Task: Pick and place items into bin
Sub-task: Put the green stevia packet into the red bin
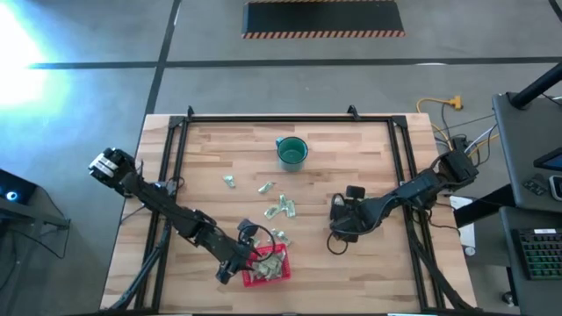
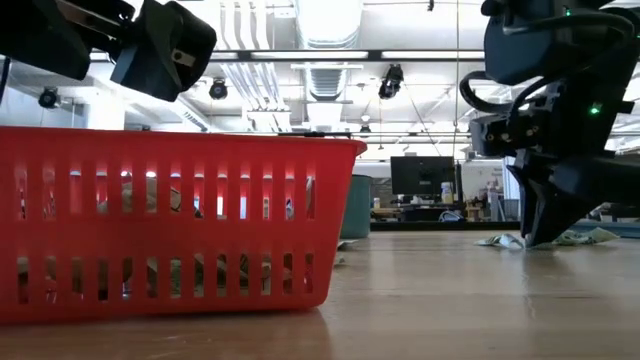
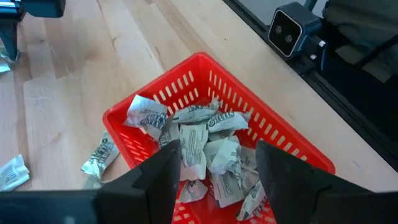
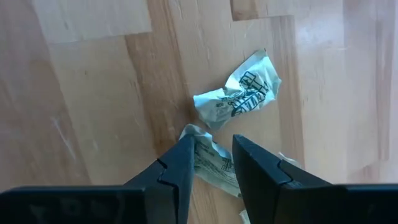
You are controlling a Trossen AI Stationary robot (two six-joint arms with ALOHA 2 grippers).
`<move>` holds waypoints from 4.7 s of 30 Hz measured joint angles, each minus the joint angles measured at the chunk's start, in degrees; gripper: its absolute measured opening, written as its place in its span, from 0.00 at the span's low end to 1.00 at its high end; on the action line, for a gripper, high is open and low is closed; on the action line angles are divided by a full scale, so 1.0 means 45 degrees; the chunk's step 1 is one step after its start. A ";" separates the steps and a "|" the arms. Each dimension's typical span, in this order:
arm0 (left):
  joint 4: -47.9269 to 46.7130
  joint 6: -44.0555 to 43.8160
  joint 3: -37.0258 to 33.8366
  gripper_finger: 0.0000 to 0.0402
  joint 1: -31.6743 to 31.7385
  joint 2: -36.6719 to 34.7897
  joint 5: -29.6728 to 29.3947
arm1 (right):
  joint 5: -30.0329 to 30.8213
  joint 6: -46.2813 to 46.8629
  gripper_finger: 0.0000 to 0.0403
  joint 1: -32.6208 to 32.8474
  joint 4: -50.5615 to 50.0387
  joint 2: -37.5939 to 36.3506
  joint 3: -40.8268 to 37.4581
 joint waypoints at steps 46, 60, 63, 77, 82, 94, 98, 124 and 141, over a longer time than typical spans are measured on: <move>-0.2904 -0.1493 -0.0033 0.47 -0.0029 -0.1769 -0.4245 | -0.0597 -0.3194 0.02 0.1680 0.3388 -0.1375 0.0199; -0.5239 -0.3013 -0.0091 0.47 -0.0024 -0.1823 -0.4634 | -0.0555 -0.7207 0.02 0.1699 0.6843 -0.1530 0.0393; -0.5813 -0.3528 -0.0120 0.47 -0.0024 -0.1823 -0.4637 | -0.0556 -0.8608 0.02 0.1699 0.8374 -0.1437 0.0393; -0.6234 -0.4010 -0.0661 0.47 -0.0015 -0.1823 -0.5022 | -0.4143 -1.2918 0.02 0.1645 1.6501 0.0440 0.0397; -0.6189 -0.4015 -0.1119 0.47 0.0005 -0.1823 -0.5501 | -0.4666 -1.3027 0.02 0.1384 1.7835 0.1382 0.0482; -0.6135 -0.4016 -0.1199 0.47 0.0010 -0.1823 -0.5693 | -0.6537 -1.1472 0.02 0.0359 1.5810 0.3552 0.2915; -0.6150 -0.4020 -0.1199 0.47 0.0010 -0.1823 -0.5693 | -0.6612 -1.1137 0.02 0.0324 1.3839 0.3619 0.3629; -1.2957 -1.2615 -0.1212 0.47 -0.0036 -0.1979 -0.4374 | -0.6552 -1.0198 0.37 0.0252 0.9678 0.2092 0.3929; -1.2017 -1.4011 -0.2647 0.47 -0.0039 -0.1991 -0.2446 | -0.4881 -0.8124 0.37 0.1170 0.6301 0.0492 0.3565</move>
